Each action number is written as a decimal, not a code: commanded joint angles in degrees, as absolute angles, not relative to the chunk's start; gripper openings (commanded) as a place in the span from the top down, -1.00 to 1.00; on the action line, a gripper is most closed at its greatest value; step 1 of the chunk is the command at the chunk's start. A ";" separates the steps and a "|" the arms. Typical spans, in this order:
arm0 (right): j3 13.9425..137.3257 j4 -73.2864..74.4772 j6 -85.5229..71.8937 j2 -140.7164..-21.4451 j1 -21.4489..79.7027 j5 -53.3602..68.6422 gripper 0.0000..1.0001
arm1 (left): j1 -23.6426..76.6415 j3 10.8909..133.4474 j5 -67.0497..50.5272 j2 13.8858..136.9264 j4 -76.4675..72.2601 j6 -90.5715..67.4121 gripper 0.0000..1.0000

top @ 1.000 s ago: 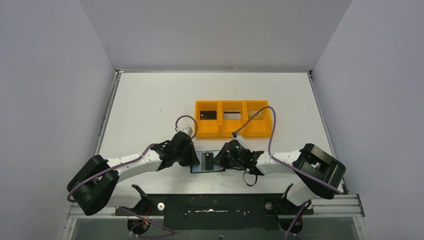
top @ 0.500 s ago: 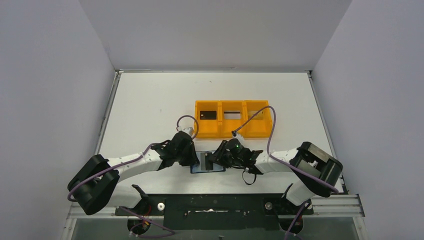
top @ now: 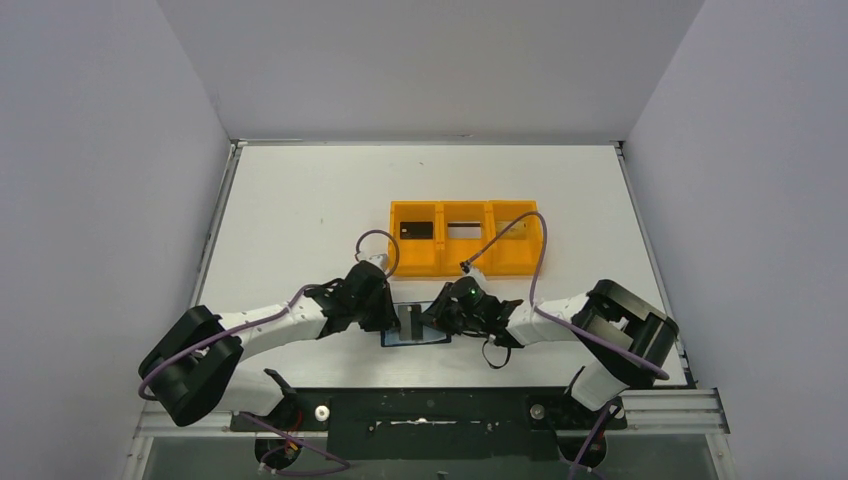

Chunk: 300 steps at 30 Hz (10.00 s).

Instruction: Take the credit cards out of the card holder

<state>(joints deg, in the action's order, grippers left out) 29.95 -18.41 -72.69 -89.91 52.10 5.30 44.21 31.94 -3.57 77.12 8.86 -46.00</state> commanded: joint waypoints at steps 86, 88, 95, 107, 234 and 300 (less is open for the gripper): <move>23.14 -14.57 -71.46 -70.01 50.79 -2.90 1.00 | 46.14 34.55 6.46 68.88 19.14 -46.13 0.31; 22.90 -15.44 -71.07 -69.71 50.87 -2.82 1.00 | 46.06 35.09 7.70 67.02 20.29 -46.14 0.21; 23.00 -18.66 -68.86 -69.00 51.74 -2.75 1.00 | 42.80 36.78 11.85 62.28 26.11 -44.71 -0.18; 26.54 -13.61 -64.01 -66.86 53.80 -7.21 1.00 | 29.67 39.01 10.88 52.51 30.94 -38.81 -0.45; 77.37 -1.99 54.14 -117.85 42.07 -0.18 0.76 | 29.36 39.29 29.17 38.60 30.81 -32.96 -0.84; 57.92 21.35 -60.55 -83.90 67.11 -35.51 -0.33 | 28.38 39.32 30.58 39.08 31.70 -34.26 -0.85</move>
